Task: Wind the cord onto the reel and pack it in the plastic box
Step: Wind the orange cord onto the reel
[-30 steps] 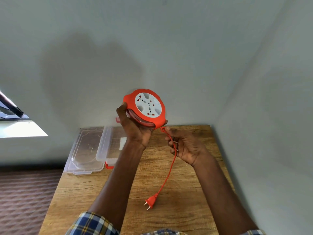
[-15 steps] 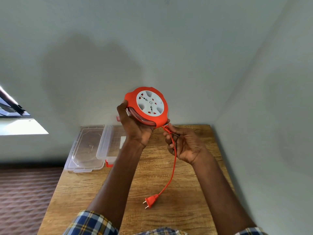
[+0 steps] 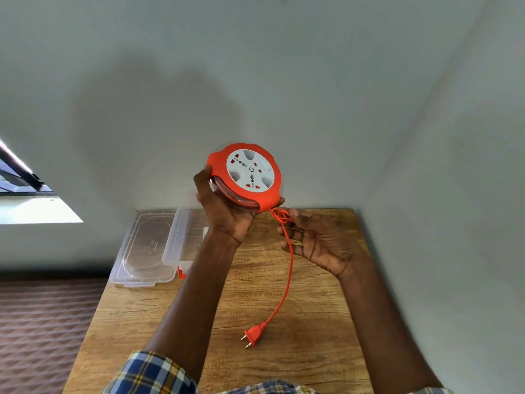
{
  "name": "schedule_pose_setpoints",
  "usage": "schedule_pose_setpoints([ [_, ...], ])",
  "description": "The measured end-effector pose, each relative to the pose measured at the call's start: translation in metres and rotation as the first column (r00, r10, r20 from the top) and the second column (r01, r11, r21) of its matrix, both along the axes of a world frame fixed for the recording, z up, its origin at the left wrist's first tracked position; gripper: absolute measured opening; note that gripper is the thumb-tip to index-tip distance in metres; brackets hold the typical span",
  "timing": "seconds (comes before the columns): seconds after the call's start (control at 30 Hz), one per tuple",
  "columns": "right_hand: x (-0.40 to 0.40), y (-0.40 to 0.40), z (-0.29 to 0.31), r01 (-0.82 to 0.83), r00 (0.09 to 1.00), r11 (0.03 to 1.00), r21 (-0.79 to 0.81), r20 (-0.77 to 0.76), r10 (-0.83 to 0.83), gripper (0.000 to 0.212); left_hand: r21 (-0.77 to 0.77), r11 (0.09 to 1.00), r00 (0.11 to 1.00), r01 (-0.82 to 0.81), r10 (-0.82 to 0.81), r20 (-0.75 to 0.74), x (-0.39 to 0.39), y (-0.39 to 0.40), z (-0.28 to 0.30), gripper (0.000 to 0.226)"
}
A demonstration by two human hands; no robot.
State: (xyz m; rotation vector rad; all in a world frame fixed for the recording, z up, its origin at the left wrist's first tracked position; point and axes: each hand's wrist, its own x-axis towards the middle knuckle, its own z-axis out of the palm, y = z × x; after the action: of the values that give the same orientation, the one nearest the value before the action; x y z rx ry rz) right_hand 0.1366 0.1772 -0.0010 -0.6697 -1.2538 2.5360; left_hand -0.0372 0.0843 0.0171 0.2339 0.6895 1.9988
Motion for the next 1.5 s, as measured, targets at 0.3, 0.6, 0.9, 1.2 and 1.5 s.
schedule_pose_setpoints([
  [0.3,-0.008,-0.004,-0.005,0.117,0.992,0.968,-0.223,0.068,-0.105,0.023,0.025,0.998,0.998,0.054,-0.054,-0.01,0.004,0.002,0.001,0.077],
  [0.6,-0.004,0.0,-0.002,0.145,0.979,0.989,0.014,0.141,-0.146,0.02,0.039,0.998,0.999,0.052,-0.052,-0.003,0.006,0.003,0.002,0.075],
  [0.9,-0.008,-0.004,0.01,0.122,0.963,0.987,0.104,0.229,-0.143,0.035,-0.023,1.0,1.0,0.002,-0.002,-0.002,0.008,0.003,0.003,0.074],
  [1.2,-0.007,-0.004,0.004,0.16,0.95,0.953,0.259,0.221,-0.219,0.017,-0.055,0.998,1.0,0.011,-0.012,-0.022,0.007,0.003,0.0,0.076],
  [1.5,0.006,0.016,-0.004,0.198,0.858,0.52,0.831,0.109,-0.501,0.011,-0.059,0.995,0.996,-0.084,0.086,0.029,-0.014,-0.002,-0.007,0.079],
])
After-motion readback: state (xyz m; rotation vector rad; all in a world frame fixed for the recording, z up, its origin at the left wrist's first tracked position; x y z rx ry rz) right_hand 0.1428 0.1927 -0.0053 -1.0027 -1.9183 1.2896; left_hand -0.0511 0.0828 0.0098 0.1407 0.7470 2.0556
